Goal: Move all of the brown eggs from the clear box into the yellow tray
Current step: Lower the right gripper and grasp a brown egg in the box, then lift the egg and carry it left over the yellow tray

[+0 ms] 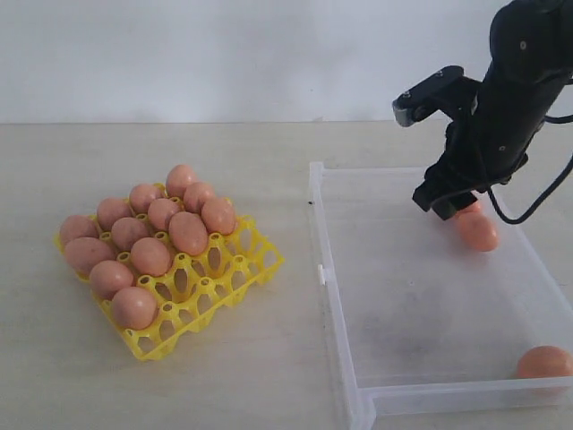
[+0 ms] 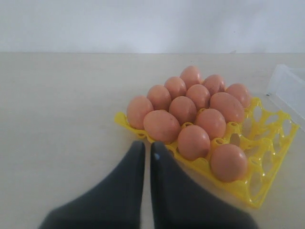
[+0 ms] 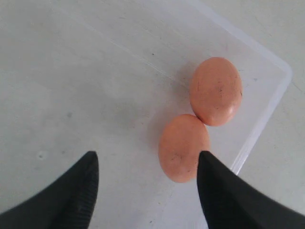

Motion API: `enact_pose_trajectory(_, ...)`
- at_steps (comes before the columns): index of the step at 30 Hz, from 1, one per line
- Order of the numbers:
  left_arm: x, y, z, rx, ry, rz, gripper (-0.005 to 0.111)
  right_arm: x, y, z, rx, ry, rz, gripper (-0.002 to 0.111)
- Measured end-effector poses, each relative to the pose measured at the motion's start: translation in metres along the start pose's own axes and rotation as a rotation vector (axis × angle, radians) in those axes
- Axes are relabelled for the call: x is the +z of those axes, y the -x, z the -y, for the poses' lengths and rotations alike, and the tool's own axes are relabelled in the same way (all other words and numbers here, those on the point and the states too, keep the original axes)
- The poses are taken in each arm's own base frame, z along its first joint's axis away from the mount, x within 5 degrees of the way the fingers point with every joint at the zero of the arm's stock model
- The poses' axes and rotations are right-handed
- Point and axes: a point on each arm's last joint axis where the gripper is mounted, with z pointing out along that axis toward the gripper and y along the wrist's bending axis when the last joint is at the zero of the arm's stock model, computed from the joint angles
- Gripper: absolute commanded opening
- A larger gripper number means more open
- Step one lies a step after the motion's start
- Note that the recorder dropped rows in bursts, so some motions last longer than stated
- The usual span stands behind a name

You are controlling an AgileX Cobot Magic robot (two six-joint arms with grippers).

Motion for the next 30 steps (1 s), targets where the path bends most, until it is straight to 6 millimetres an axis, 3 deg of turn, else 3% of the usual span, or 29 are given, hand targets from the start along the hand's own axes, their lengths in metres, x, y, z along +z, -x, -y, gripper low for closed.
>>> enact_pose_trajectory(8, 0.0, 0.0, 0.0, 0.0, 0.0, 0.0, 0.004, 0.028, 0.001, 0.008, 0.019, -0.09, -0.033, 0.054)
enact_pose_trajectory(30, 0.0, 0.0, 0.0, 0.0, 0.0, 0.0, 0.004, 0.082, -0.004, 0.0, 0.01, -0.059, -0.116, 0.054)
